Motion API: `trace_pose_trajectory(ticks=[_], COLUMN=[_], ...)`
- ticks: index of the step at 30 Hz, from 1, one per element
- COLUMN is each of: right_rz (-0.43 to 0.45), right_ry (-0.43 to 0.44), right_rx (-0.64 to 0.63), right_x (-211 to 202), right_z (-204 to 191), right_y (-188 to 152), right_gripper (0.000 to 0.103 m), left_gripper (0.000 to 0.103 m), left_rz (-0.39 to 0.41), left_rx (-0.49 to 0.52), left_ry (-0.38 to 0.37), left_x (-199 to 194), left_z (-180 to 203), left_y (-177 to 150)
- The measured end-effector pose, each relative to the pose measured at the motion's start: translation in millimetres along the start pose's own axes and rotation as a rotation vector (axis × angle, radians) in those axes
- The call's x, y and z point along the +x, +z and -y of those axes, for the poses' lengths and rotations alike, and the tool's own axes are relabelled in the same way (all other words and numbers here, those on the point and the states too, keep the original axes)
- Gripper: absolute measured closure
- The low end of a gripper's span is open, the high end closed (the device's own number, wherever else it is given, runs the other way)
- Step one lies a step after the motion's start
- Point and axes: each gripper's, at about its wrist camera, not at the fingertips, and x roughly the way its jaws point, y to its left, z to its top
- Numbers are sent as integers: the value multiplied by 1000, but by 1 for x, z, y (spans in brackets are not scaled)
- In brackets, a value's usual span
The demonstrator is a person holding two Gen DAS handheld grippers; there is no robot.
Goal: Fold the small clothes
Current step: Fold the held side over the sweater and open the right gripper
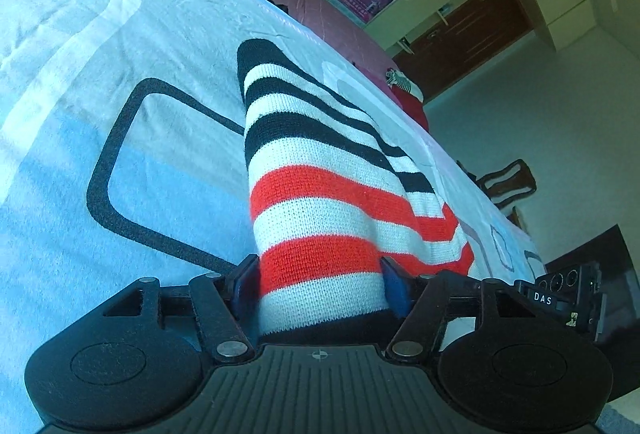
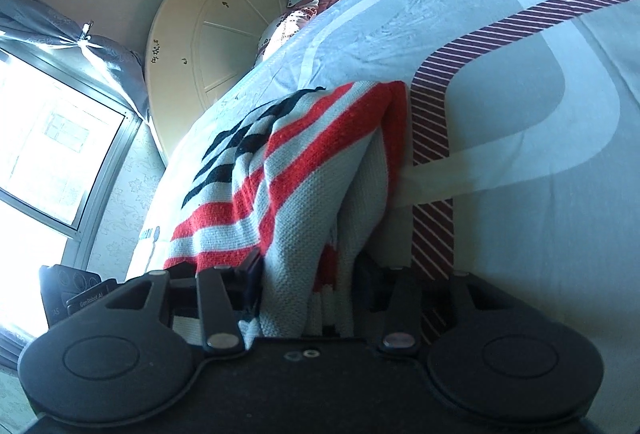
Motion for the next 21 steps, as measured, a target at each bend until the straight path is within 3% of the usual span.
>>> trace_pose_trajectory(ticks=[3,6,9,13,21], right_rz=[22,14,-23,-70,-52], right_ry=[-40,8,9,-63,-71], right_rx=[-43,-64,-92,-116,-72], right_x=[-19,-43,-52,-44,-38], right_z=[-15,-22,-26,-22,-9], right_y=[0,-7,-17,-31,-42], right_gripper=[48,46,47,53,55], left_gripper=[39,39,39,39,39], left_rz=[-7,-7,-11,-25,8], left_rx=[15,45,39,36,79], left_ry=[10,19,6,25,75], left_x=[-14,-29,-41,-46,-48], left_z=[9,15,7,-2,1], left_y=[4,-3,-15,-32,-47])
